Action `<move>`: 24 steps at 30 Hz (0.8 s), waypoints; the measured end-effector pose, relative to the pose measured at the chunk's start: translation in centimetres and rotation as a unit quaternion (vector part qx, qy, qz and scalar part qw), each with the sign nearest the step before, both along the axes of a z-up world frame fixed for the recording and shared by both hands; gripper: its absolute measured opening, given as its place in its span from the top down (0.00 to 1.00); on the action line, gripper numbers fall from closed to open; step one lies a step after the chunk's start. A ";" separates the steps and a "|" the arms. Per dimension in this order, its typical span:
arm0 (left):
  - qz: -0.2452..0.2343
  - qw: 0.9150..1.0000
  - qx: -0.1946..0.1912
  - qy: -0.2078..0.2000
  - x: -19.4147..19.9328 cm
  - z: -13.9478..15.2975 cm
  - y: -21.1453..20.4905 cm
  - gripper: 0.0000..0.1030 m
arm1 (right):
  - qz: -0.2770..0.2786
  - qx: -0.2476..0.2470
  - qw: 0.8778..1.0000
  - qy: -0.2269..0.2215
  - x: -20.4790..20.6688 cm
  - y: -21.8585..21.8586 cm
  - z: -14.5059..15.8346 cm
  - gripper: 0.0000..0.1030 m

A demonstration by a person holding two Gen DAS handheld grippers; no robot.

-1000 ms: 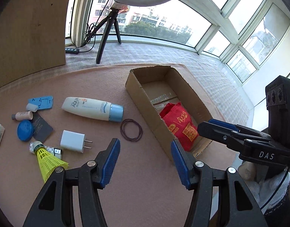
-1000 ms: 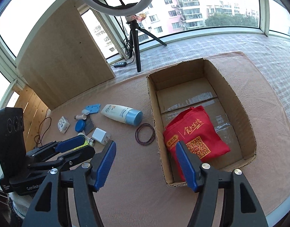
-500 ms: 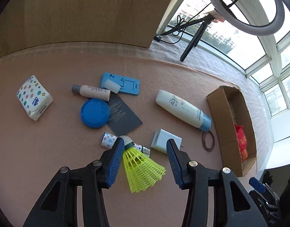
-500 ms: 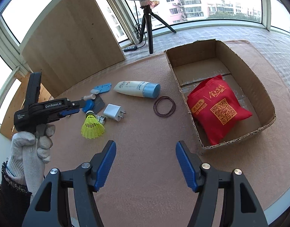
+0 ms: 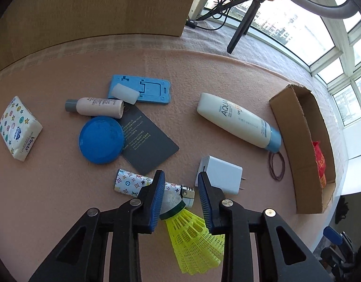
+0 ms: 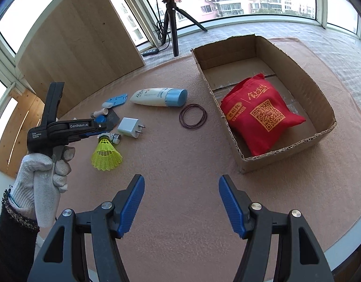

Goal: Organize objects
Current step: 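Move the left tool to the yellow shuttlecock and grasp it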

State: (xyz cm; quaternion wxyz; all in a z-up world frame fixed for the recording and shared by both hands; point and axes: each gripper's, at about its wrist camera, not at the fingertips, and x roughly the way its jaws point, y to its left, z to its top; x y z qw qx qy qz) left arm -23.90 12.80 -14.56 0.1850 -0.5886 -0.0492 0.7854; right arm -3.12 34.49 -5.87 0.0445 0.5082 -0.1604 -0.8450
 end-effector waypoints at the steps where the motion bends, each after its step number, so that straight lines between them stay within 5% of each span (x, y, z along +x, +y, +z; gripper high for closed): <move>1: -0.008 1.000 -0.001 0.001 0.4 0.0 0.2 0.69 | 0.001 -0.001 1.000 -0.001 -0.1 0.0 -0.1 0.40; 11: -0.062 0.998 0.023 -0.013 6.8 -1.2 1.8 0.70 | 0.029 -0.001 1.000 -0.009 -1.5 -1.7 -0.6 0.40; 19: -0.024 0.997 0.066 0.029 10.2 2.7 -2.7 0.68 | 0.065 -0.010 0.998 -0.018 -3.2 -4.1 -1.2 0.40; 24: -0.016 0.997 0.043 0.057 10.8 3.5 -5.5 0.42 | 0.093 -0.022 0.995 -0.030 -5.0 -6.6 -1.8 0.39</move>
